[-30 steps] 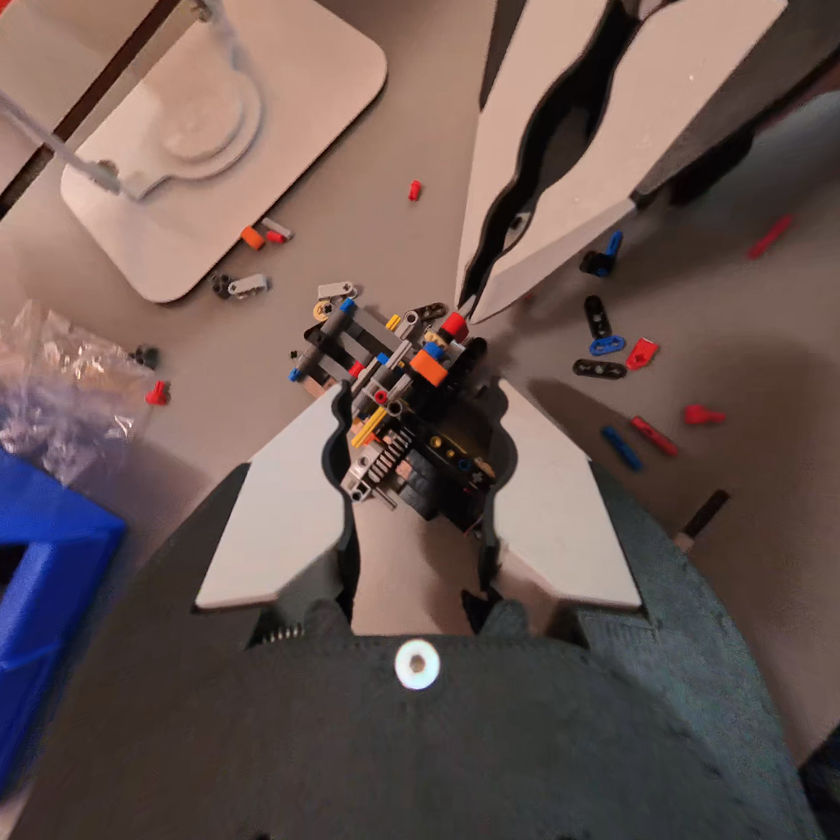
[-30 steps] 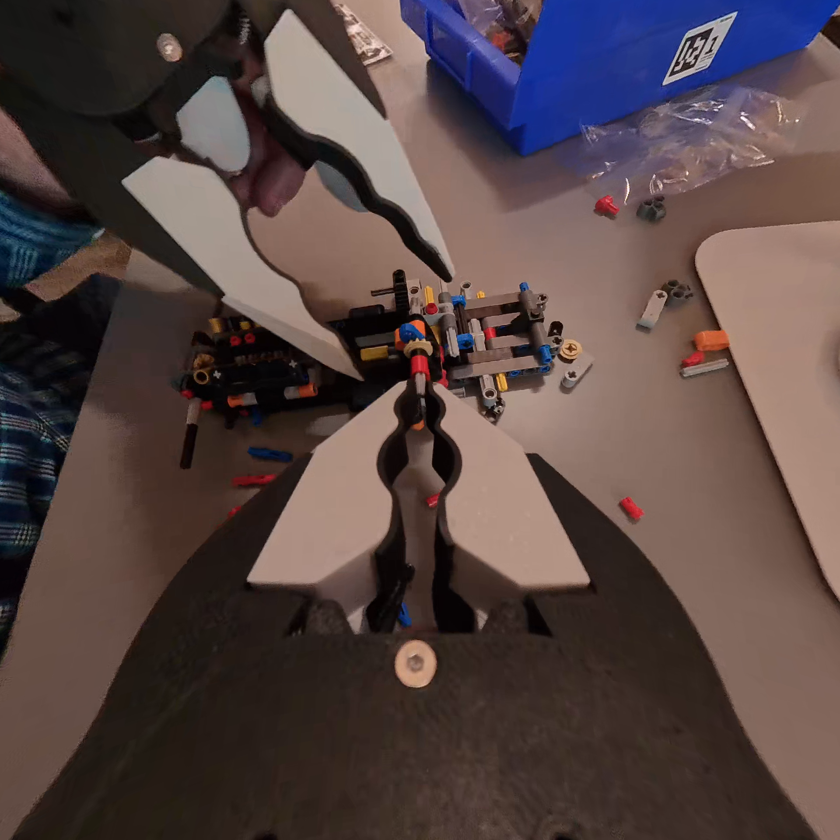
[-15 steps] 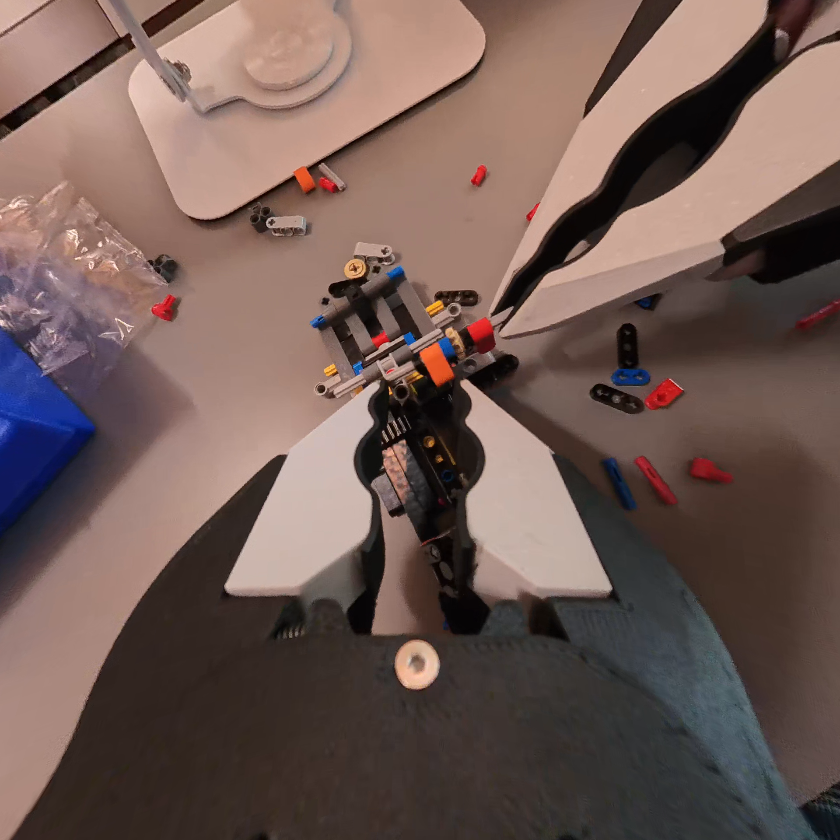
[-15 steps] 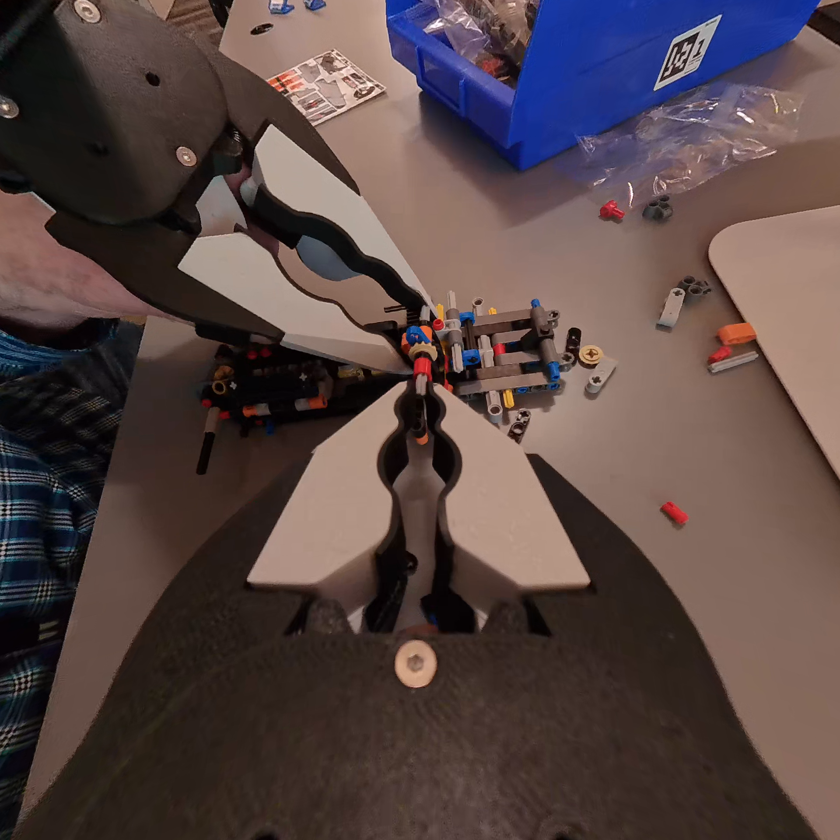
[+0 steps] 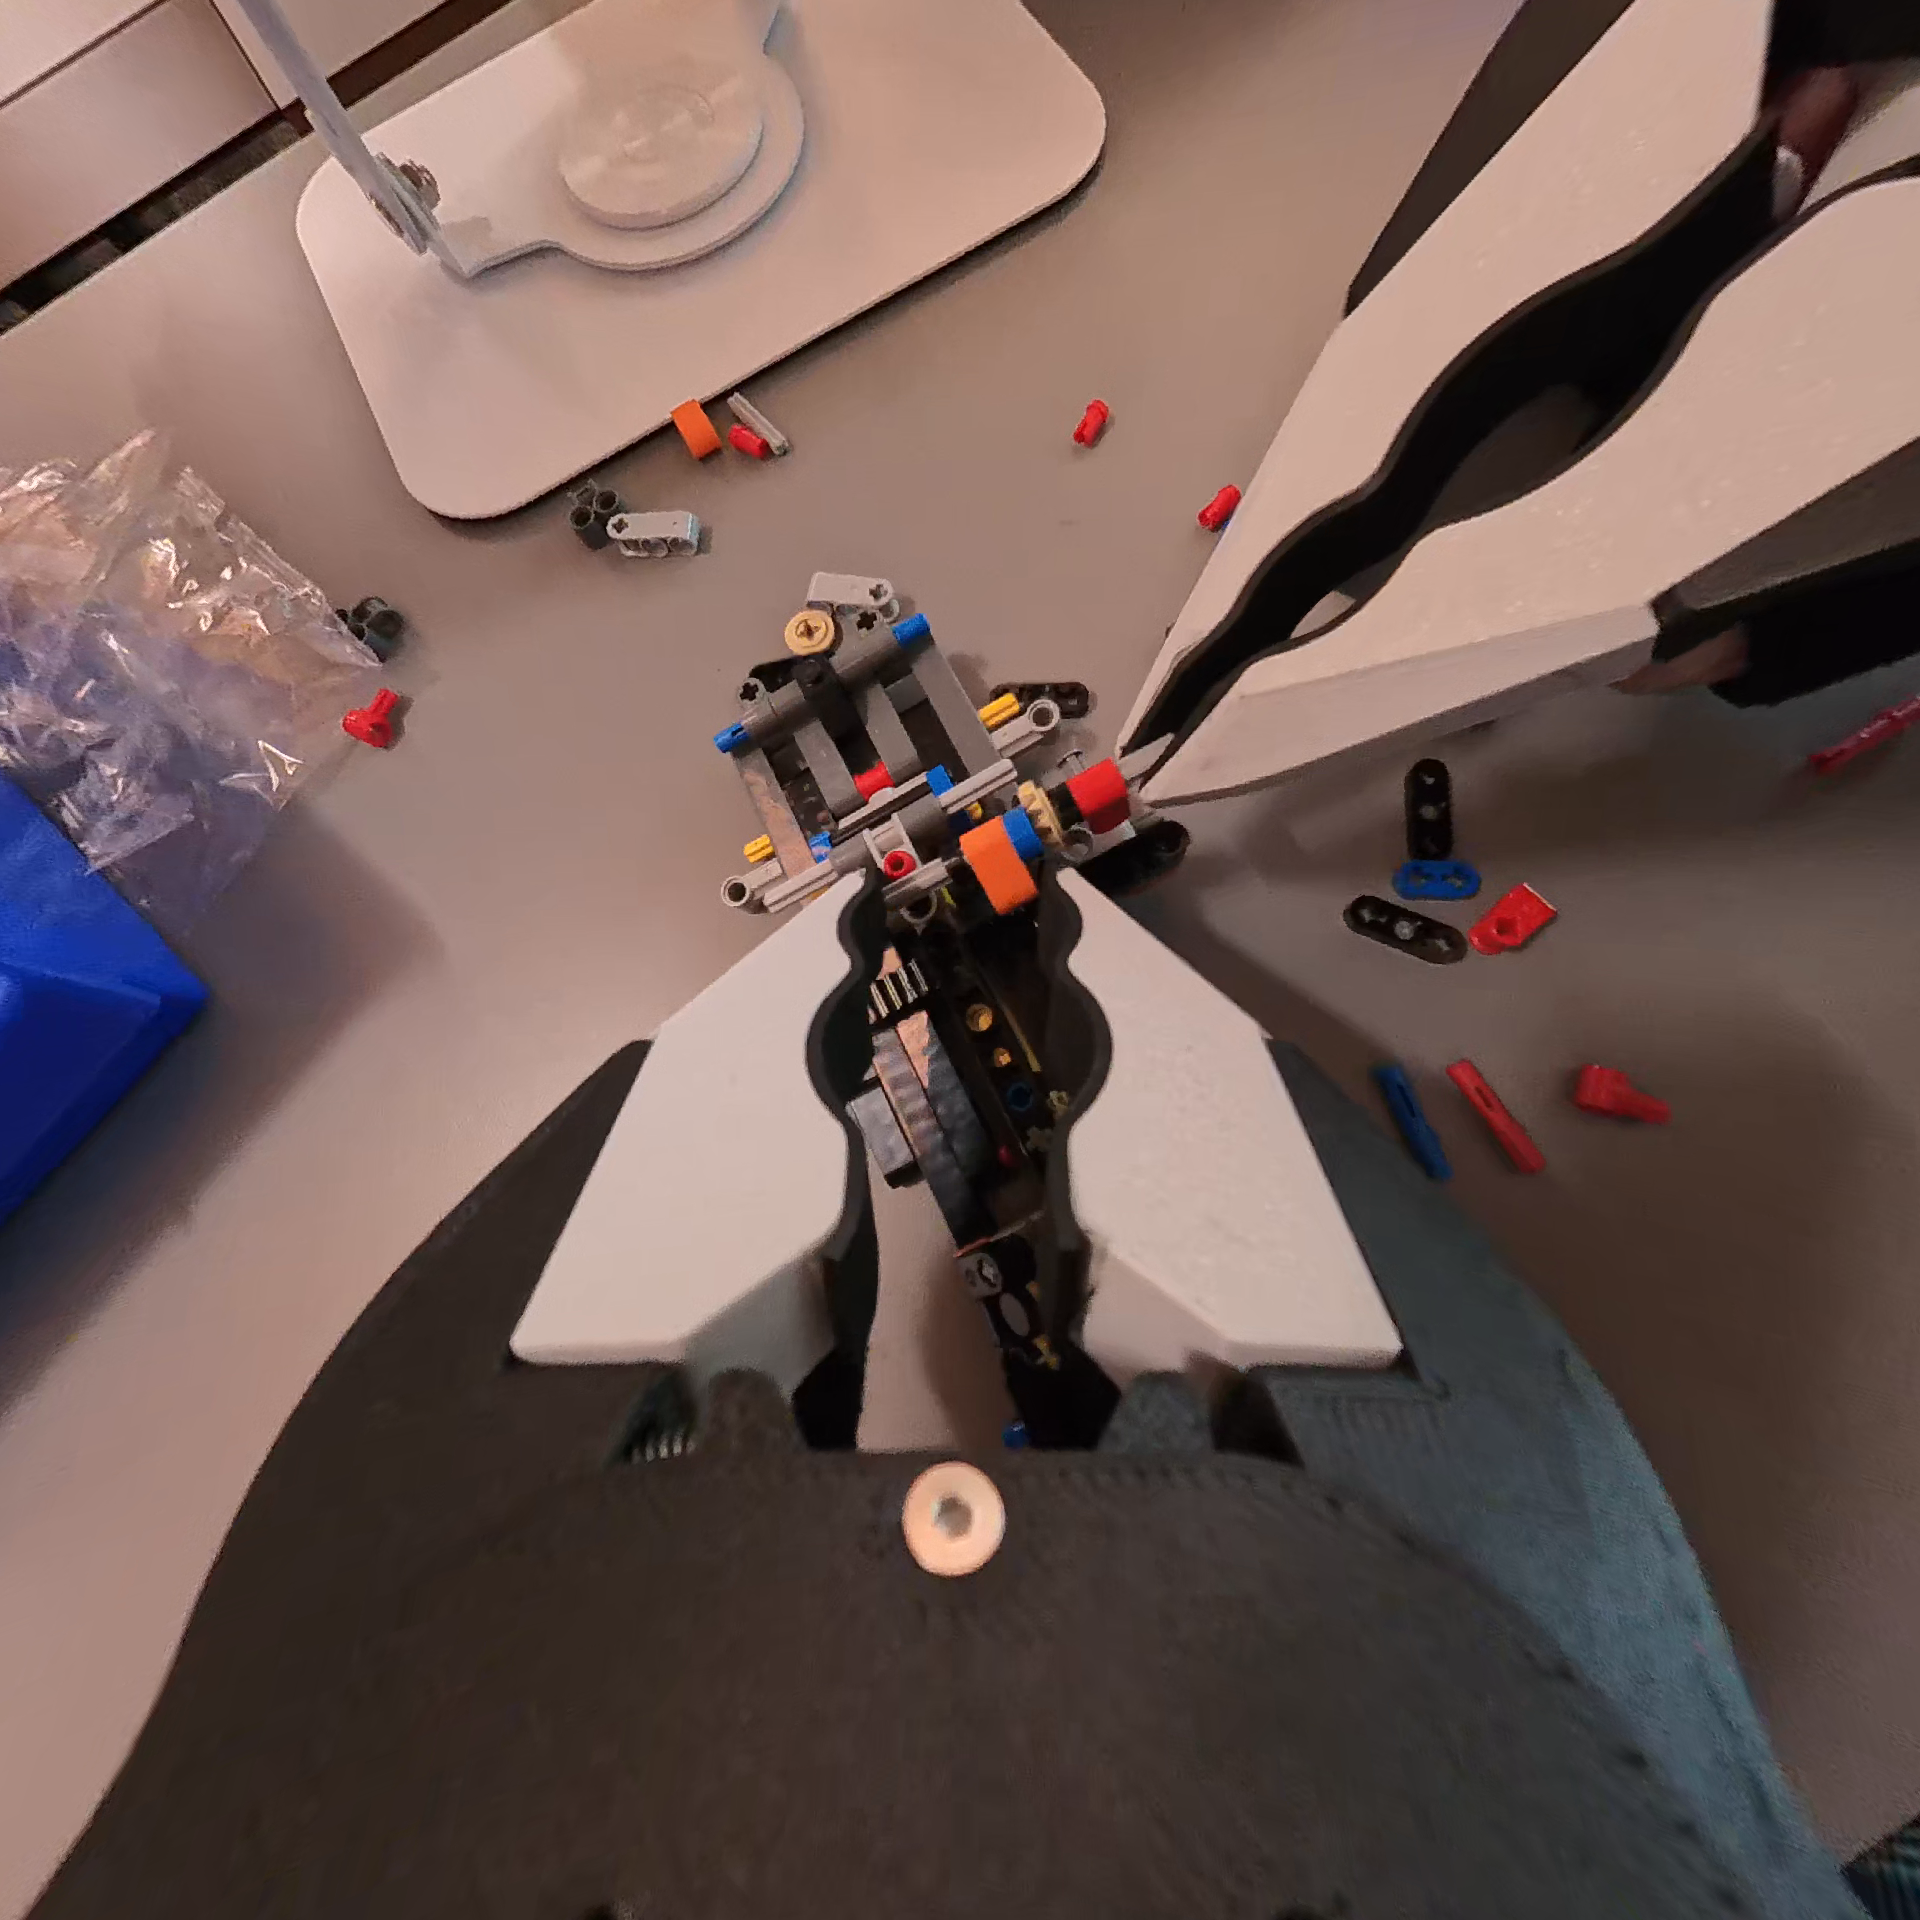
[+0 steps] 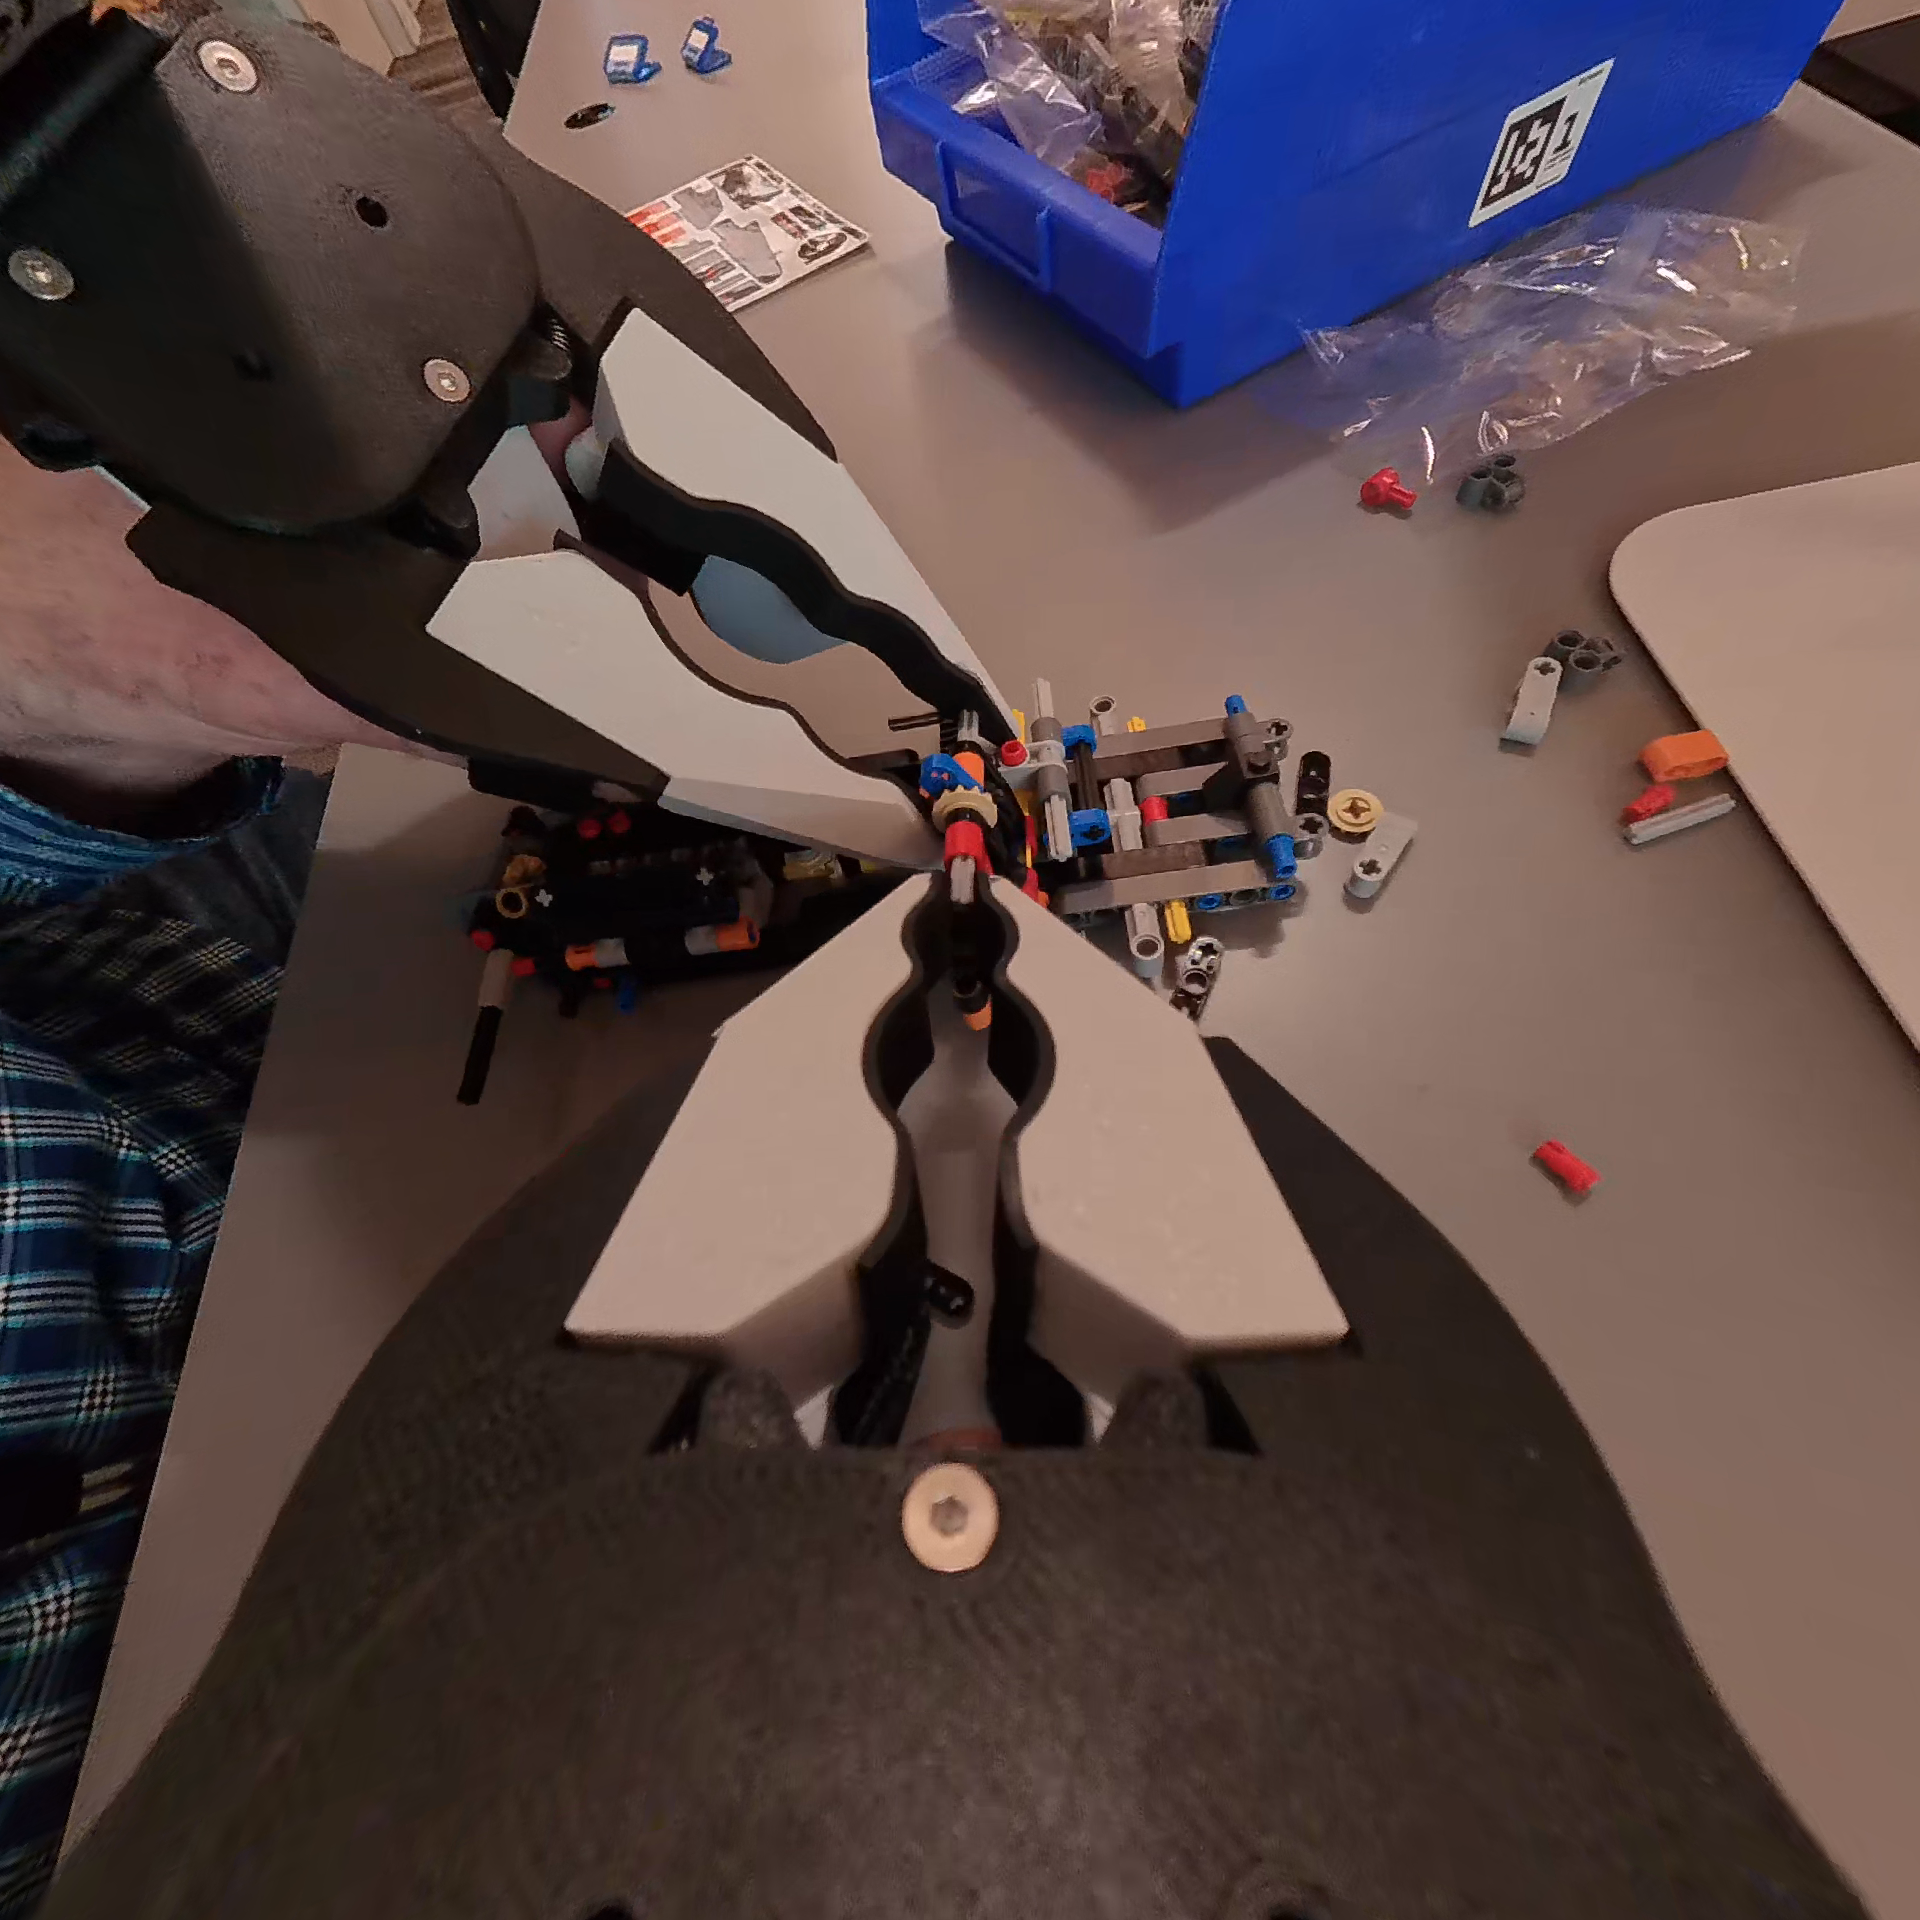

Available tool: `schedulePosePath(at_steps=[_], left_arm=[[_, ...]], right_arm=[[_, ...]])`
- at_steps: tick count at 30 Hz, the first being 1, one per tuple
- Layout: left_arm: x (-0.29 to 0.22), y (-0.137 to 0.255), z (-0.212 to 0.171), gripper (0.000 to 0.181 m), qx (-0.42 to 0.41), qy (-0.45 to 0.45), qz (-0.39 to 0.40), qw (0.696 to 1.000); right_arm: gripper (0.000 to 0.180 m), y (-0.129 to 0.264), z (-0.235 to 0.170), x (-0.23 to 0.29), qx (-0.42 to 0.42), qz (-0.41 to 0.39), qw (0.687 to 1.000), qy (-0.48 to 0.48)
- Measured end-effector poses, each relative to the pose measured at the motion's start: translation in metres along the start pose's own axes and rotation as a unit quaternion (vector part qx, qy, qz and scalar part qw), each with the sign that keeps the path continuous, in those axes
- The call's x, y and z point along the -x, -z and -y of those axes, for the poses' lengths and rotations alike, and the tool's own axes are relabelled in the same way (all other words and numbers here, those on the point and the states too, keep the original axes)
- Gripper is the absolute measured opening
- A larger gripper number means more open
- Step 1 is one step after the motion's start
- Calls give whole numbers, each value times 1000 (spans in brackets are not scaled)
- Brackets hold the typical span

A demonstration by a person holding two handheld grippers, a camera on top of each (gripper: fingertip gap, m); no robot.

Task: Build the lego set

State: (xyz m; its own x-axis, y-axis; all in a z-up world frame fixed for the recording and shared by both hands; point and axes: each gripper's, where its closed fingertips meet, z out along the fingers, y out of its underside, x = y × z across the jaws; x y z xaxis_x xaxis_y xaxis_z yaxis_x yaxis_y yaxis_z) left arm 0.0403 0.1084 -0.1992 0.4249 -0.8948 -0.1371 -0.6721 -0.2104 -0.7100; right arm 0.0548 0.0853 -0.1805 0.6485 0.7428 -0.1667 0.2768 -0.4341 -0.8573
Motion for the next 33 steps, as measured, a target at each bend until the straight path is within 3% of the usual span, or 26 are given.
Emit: schedulePosePath(at_steps=[33], left_arm=[[1, -1, -4, 24, 23, -69, 14, 997]], right_arm=[[2, -2, -3, 7, 6, 18, 1000, 8]])
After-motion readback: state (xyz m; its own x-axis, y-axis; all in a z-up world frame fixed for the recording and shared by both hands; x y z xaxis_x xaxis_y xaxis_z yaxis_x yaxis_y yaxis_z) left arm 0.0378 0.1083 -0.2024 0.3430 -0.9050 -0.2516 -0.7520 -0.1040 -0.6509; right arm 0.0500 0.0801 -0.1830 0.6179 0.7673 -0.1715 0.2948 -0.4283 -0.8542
